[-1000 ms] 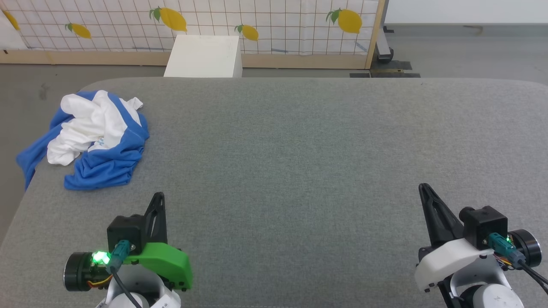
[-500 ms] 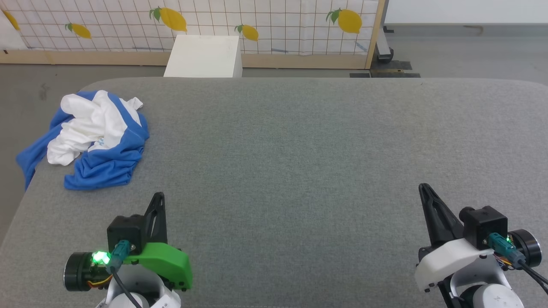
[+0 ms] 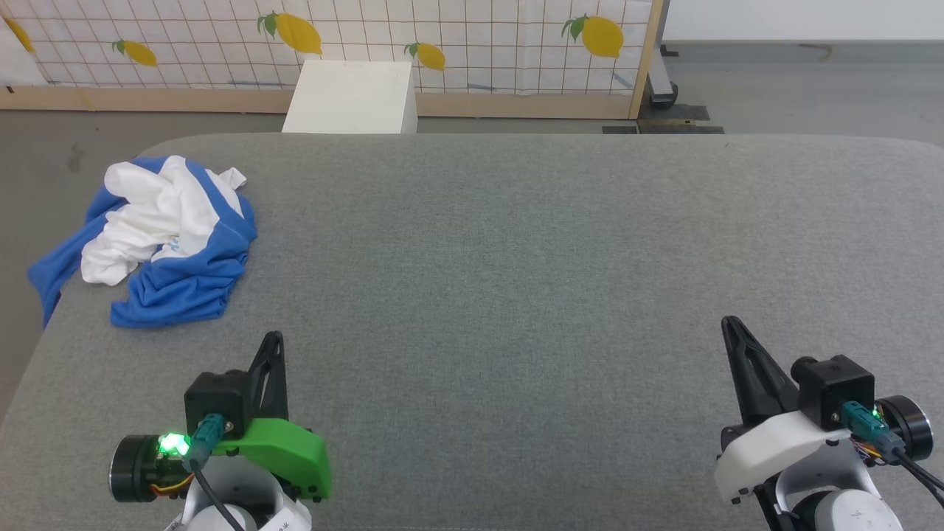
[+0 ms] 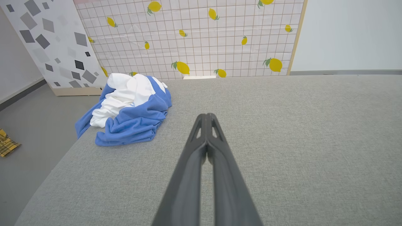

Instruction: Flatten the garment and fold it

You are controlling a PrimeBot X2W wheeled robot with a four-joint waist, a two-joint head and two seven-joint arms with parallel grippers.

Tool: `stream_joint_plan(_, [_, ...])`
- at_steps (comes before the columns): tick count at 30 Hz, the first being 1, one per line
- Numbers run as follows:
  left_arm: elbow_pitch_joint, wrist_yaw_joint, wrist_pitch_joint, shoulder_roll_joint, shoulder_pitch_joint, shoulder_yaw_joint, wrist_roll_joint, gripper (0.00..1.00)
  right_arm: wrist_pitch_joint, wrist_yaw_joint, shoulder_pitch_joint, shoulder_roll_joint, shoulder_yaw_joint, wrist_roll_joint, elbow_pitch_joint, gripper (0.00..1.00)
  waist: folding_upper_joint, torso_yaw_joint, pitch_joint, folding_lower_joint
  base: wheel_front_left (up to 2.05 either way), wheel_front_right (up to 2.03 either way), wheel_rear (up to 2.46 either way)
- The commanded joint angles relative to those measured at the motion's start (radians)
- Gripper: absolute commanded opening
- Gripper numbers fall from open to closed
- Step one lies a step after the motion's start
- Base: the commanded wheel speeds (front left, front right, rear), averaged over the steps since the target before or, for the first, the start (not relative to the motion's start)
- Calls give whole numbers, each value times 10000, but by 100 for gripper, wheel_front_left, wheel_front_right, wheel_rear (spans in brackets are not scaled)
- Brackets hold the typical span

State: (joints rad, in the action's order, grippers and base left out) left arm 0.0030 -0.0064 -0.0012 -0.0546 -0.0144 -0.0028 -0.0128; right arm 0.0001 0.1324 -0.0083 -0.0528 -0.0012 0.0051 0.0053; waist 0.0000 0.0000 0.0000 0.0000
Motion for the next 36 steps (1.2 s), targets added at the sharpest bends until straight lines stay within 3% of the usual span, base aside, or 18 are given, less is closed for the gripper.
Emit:
stream_joint_plan(1, [-30,64,12,43,144,28,128,0,-1,-17,83,26,12,-51,-53,0,0,0,0,0,0,0,0])
stream_joint_plan(36, [-30,64,12,43,144,28,128,0,-1,-17,83,26,12,-51,-53,0,0,0,0,0,0,0,0])
